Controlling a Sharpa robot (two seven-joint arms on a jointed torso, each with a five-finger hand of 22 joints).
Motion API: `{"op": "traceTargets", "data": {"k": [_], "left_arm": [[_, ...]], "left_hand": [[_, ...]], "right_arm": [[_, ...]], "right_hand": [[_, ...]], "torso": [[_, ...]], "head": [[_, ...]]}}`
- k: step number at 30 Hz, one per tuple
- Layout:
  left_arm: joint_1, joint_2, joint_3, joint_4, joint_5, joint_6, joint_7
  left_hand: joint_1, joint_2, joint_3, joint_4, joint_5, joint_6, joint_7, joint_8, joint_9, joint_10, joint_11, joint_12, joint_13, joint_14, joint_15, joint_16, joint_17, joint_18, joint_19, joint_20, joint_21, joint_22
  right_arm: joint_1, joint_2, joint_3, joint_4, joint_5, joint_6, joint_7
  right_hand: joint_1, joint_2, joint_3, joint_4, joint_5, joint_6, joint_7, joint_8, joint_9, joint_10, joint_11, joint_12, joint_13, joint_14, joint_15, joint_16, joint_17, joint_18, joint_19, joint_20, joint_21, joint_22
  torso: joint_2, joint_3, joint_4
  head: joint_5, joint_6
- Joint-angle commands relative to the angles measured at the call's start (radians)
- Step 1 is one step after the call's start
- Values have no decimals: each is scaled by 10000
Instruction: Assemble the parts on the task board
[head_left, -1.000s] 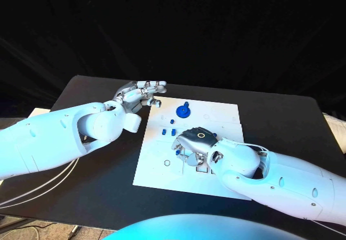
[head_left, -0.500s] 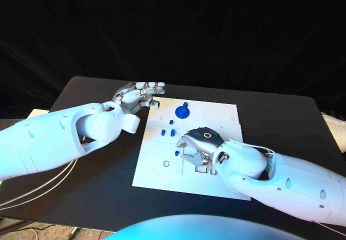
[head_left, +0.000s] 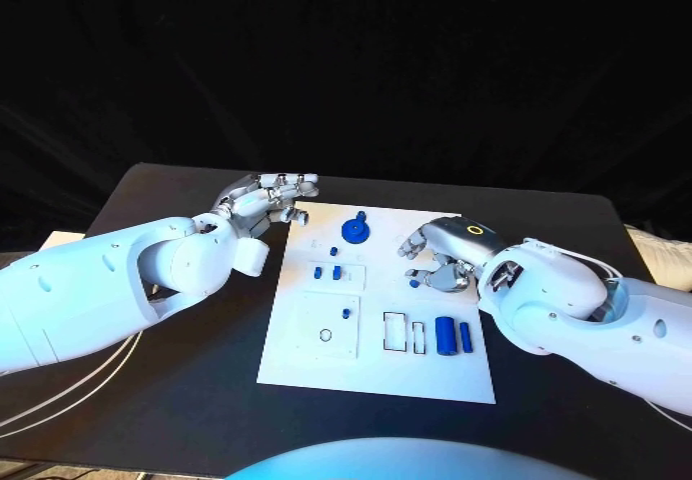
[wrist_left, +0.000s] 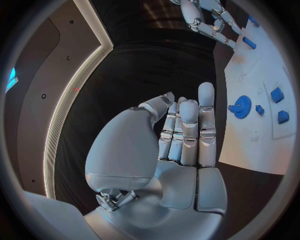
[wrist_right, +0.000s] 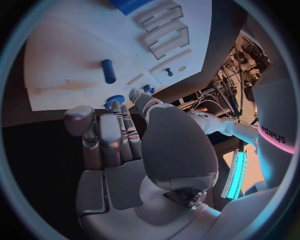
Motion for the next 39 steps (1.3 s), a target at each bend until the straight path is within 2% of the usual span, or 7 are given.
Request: {"op": "traceTargets", "data": {"k": [1, 6, 8, 14, 29, 35, 39], "left_arm": [[-18, 16, 6, 34, -48, 202, 7], [-18, 28, 6, 32, -81, 223, -8], [-18, 29, 5, 35, -92, 233, -18], [-19, 25, 5, 35, -108, 245, -24], [-19, 3, 5, 62, -112, 258, -49], [-19, -2, 5, 63, -113, 255, -56], [-19, 1, 5, 64, -113, 260, -57]], "left_hand": [[39, 27, -34, -14, -19, -49, 15, 24, -11, -73, -28, 61, 0, -70, -19, -53, -9, 181, 13, -20, -46, -13], [39, 27, -34, -14, -19, -49, 15, 24, -11, -73, -28, 61, 0, -70, -19, -53, -9, 181, 13, -20, -46, -13], [52, 34, -32, -23, -16, -52, 16, 25, -11, -88, -26, 66, -1, -73, -18, -50, -9, 182, 13, -18, -51, -17], [52, 34, -32, -23, -16, -52, 16, 25, -11, -88, -26, 66, -1, -73, -18, -50, -9, 182, 13, -18, -51, -17], [52, 34, -32, -23, -16, -52, 16, 25, -11, -88, -26, 66, -1, -73, -18, -50, -9, 182, 13, -18, -51, -17], [52, 34, -32, -23, -16, -52, 16, 25, -11, -88, -26, 66, -1, -73, -18, -50, -9, 182, 13, -18, -51, -17], [52, 34, -32, -23, -16, -52, 16, 25, -11, -88, -26, 66, -1, -73, -18, -50, -9, 182, 13, -18, -51, -17]], "right_arm": [[42, -130, 1, -26, -7, 632, -126], [36, -245, 11, -45, -370, 1375, 34], [8, -239, 12, -52, -441, 1605, 82], [-102, -82, 10, -166, -545, 1961, 135], [-244, 368, -8, -599, -302, 1757, 350], [-249, 437, -12, -705, -263, 1683, 369], [-250, 501, -18, -792, -350, 1519, 275]], "right_hand": [[-29, -112, -102, 20, 3, -46, -63, -70, -12, -80, -12, -19, -11, 145, -60, 28, -15, 59, 74, -28, 52, -9], [3, -165, -593, 139, 48, -181, -257, -68, -14, -194, -18, -15, -3, 141, -67, -34, -127, 60, 91, -42, 12, -56], [36, -137, -743, 180, 64, -186, -294, -61, -9, -198, -26, 7, 2, 143, -70, -42, -148, 63, 90, -44, -11, -86], [129, -25, -845, 212, 77, -158, -325, -47, -1, -125, -51, 74, 12, 140, -87, -69, -197, 67, 94, -55, -33, -111], [487, 594, -480, 275, 36, 112, -240, -23, 17, 492, -171, 309, -3, 200, -196, 65, -89, 3, 312, -143, 183, 234], [588, 762, -184, 282, -8, 364, -242, 34, 47, 868, -249, 336, 4, 237, -254, 192, 28, -27, 403, -199, 306, 408], [709, 945, 63, 241, -34, 800, -275, 219, 128, 1261, -332, 416, 45, 277, -319, 345, 196, -56, 491, -256, 435, 599]], "torso": [[-20, -17, -37], [-8, 11, -42], [-24, -16, -23], [-16, -22, -17], [-15, -27, -18], [-18, -23, -36], [-16, -14, -36]], "head": [[-66, 36], [-83, 58], [-77, 52], [-58, 54], [17, -6], [43, -32], [49, -43]]}}
